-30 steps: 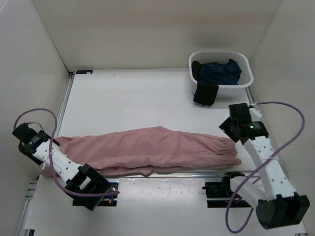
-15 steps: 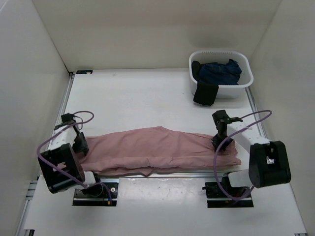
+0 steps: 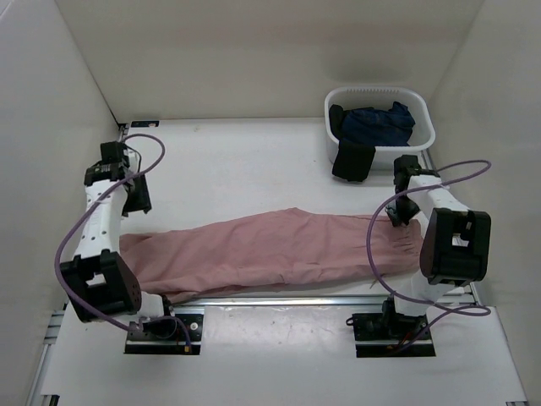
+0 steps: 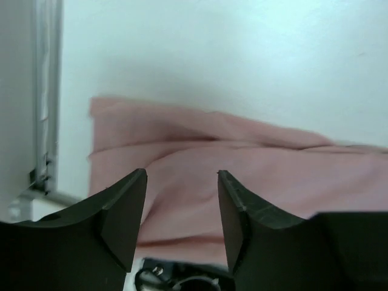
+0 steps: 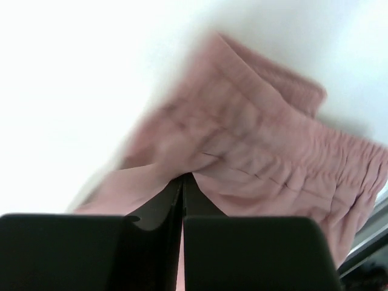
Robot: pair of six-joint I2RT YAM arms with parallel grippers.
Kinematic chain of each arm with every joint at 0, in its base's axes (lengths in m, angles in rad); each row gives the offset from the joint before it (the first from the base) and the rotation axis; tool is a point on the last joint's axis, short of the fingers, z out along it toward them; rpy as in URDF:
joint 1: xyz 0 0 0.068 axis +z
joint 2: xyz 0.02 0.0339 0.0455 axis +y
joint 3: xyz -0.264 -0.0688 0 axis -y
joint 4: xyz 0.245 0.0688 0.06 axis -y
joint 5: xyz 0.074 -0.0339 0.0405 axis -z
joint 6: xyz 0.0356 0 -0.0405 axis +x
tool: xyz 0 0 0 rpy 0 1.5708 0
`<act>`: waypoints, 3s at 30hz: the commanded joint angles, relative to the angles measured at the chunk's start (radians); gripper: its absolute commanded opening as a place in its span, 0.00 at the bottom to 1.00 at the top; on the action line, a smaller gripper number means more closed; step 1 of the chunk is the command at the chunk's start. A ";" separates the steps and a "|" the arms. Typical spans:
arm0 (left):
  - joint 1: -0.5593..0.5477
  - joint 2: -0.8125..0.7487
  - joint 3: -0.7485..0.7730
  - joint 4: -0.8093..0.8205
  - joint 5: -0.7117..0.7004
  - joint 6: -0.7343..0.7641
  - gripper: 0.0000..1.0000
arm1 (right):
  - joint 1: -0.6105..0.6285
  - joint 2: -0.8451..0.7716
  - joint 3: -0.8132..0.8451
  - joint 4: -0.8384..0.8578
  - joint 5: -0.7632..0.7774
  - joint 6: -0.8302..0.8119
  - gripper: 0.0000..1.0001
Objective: Fold and stack the trousers
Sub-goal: Fold the trousers
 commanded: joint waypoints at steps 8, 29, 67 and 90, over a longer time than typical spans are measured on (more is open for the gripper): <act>0.369 -0.037 -0.295 0.103 -0.256 -0.001 0.32 | 0.083 -0.126 0.048 0.020 -0.036 -0.157 0.00; 0.407 0.314 -0.285 0.261 -0.289 -0.001 0.45 | 0.155 -0.267 -0.130 0.000 -0.059 -0.101 0.00; 0.349 0.305 0.149 0.117 -0.456 -0.001 0.51 | 0.155 -0.288 -0.083 -0.058 0.096 -0.120 0.20; 0.156 0.113 -0.287 0.154 -0.399 -0.001 0.37 | -0.006 -0.229 -0.213 0.027 -0.020 -0.085 0.00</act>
